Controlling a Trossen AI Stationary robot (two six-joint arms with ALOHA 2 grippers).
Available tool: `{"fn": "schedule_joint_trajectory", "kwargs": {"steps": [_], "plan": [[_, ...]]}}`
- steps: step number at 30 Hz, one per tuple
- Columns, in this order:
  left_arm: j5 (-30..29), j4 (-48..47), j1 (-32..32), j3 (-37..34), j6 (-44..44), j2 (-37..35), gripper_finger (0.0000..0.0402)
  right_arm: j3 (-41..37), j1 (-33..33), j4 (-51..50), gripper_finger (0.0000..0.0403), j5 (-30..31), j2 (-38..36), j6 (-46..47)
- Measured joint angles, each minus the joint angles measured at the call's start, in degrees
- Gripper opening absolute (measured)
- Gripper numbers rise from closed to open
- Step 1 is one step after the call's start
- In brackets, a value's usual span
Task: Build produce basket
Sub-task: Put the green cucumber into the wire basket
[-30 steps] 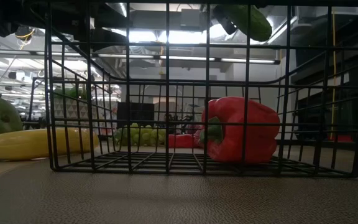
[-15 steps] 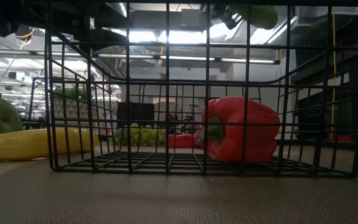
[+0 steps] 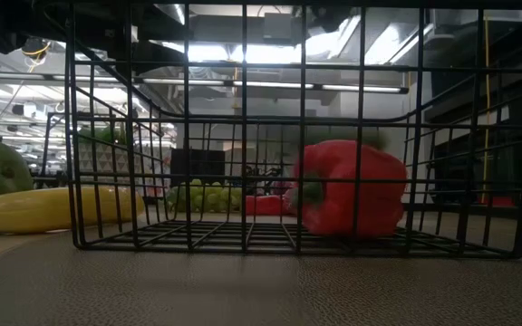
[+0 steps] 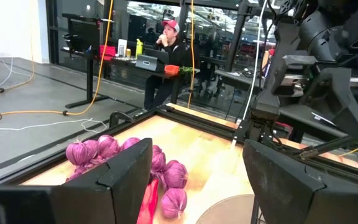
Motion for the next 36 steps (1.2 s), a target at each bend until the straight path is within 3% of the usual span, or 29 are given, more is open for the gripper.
{"fn": "schedule_joint_trajectory", "kwargs": {"steps": [15,20,25,28,33,36], "plan": [[0.0,0.0,0.0,0.0,0.0,0.0,0.0247,0.0,0.0,-0.5,0.0216,0.0,0.0,0.2],[0.0,0.0,0.0,0.0,0.0,0.0,0.0247,0.0,0.0,-5.3,0.0216,-0.3,0.0,10.5],[0.0,0.0,0.0,0.0,0.0,0.0,0.0247,-0.1,0.6,-11.1,0.0216,-10.2,-1.1,19.6],[0.0,0.0,0.0,0.0,0.0,0.0,0.0247,1.2,2.0,-16.6,0.0216,-11.9,-3.4,20.9],[0.0,0.0,0.0,0.0,0.0,0.0,0.0247,4.8,5.4,-32.0,0.0216,0.3,-7.7,24.6],[0.0,0.0,0.0,0.0,0.0,0.0,0.0247,5.1,8.8,-39.9,0.0216,9.4,-10.0,32.6]]}}
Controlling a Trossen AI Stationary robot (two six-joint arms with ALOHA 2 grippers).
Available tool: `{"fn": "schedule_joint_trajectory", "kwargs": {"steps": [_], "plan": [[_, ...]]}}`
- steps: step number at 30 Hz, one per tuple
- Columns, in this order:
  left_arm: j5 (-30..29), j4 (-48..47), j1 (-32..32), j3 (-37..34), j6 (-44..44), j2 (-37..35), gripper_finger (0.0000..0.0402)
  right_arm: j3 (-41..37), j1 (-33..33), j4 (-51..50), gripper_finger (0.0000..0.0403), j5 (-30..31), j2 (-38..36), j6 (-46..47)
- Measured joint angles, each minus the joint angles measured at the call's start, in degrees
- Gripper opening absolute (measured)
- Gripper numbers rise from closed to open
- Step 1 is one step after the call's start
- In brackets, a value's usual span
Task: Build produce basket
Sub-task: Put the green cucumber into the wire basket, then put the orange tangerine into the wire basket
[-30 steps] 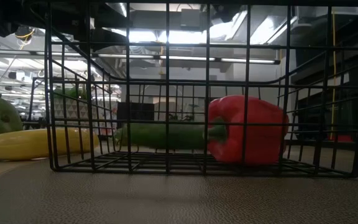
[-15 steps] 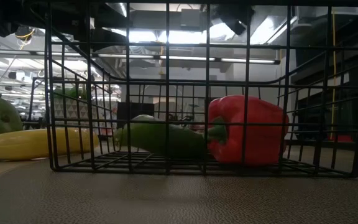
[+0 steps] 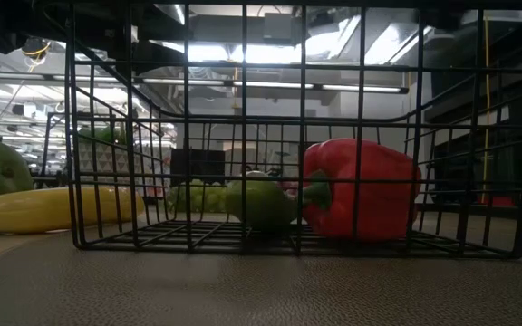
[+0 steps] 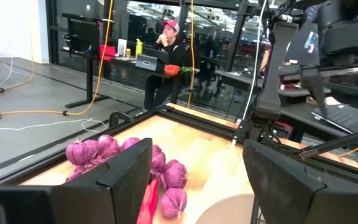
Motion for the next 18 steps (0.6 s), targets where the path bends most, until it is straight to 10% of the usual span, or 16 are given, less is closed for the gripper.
{"fn": "schedule_joint_trajectory", "kwargs": {"steps": [11,18], "plan": [[0.0,0.0,0.0,0.0,0.4,0.0,0.0247,-0.2,15.6,-27.2,0.0216,16.5,1.8,42.4],[0.0,0.0,0.0,0.0,0.3,0.0,0.0247,-5.2,19.3,-26.4,0.0216,8.1,7.7,48.3]]}}
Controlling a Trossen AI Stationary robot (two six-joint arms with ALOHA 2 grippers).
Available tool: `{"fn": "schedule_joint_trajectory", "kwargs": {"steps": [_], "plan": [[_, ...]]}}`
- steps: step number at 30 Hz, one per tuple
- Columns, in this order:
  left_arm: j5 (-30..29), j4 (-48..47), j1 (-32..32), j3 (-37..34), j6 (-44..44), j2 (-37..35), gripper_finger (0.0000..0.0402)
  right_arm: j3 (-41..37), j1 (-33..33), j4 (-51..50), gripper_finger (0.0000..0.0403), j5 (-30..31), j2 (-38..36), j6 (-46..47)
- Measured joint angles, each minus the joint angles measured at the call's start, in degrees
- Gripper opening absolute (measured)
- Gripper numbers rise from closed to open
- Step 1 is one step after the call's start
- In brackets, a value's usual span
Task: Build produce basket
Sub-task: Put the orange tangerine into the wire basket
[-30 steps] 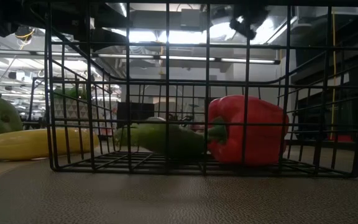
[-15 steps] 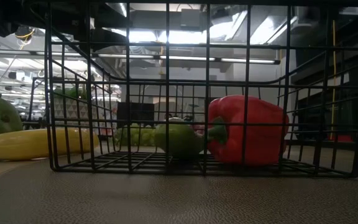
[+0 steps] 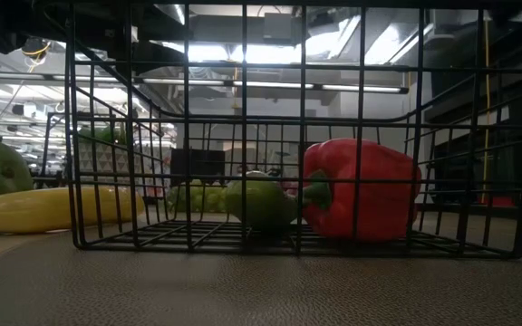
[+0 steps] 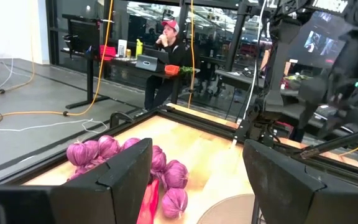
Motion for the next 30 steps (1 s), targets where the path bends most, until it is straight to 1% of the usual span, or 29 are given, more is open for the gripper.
{"fn": "schedule_joint_trajectory", "kwargs": {"steps": [4,9,14,19,21,27,30], "plan": [[0.0,0.0,0.0,0.0,0.0,0.0,0.0247,-4.5,1.1,2.3,0.0216,-5.2,2.0,0.1],[0.0,0.0,0.0,0.0,0.0,0.0,0.0247,-9.0,1.9,7.6,0.0216,-6.3,2.1,0.1],[0.0,0.0,0.0,0.0,0.0,0.0,0.0247,-12.3,2.0,14.5,0.0216,-4.9,2.1,0.0],[0.0,0.0,0.0,0.0,-0.1,0.0,0.0247,-16.4,2.0,21.4,0.0216,-5.4,2.1,0.0],[0.0,0.0,0.0,0.0,-0.1,0.0,0.0247,-17.5,2.0,21.6,0.0216,-5.0,2.1,0.2],[0.0,0.0,0.0,0.0,-0.1,0.0,0.0247,-17.7,2.0,21.9,0.0216,0.3,2.1,0.3],[0.0,0.0,0.0,0.0,0.0,0.0,0.0247,-17.7,2.0,21.9,0.0216,1.7,2.1,0.3]]}}
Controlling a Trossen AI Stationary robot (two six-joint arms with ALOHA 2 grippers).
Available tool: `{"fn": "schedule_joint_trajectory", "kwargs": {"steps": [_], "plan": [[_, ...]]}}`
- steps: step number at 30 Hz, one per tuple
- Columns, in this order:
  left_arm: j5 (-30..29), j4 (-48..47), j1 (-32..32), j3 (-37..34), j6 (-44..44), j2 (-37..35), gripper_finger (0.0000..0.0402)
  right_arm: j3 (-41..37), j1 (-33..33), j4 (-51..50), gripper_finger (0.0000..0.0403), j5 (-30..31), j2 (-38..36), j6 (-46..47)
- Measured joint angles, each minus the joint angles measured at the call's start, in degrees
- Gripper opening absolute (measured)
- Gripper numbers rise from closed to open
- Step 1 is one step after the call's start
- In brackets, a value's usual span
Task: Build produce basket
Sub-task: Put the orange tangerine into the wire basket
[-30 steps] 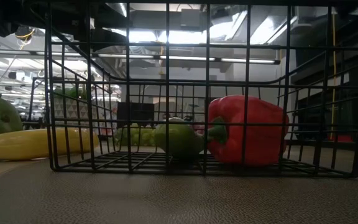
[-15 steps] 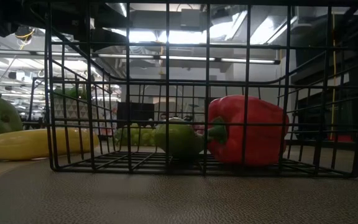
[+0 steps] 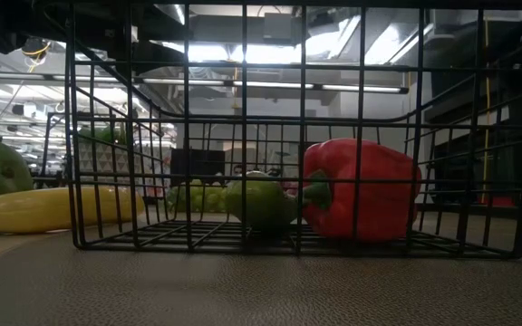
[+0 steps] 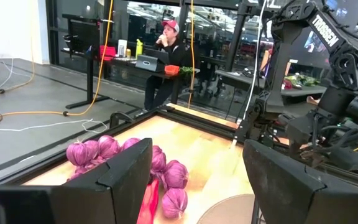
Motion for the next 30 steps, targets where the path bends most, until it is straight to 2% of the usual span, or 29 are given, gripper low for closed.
{"fn": "schedule_joint_trajectory", "kwargs": {"steps": [6,14,18,22,30], "plan": [[0.0,0.0,0.0,0.0,0.0,0.0,0.0247,0.0,0.0,0.3,0.0216,3.0,0.0,0.1],[0.0,0.0,0.0,0.0,-0.2,0.0,0.0247,0.0,-0.1,0.9,0.0216,3.5,0.0,0.2],[0.0,0.0,0.0,0.0,-0.3,0.0,0.0247,0.0,-0.1,0.9,0.0211,4.8,0.0,3.0],[0.0,0.0,0.0,0.0,-0.3,0.0,0.0247,0.0,-0.1,0.9,0.0184,4.9,0.0,3.1],[0.0,0.0,0.0,0.0,-0.3,0.0,0.0247,0.0,-0.1,1.6,0.0100,5.5,0.0,3.1]]}}
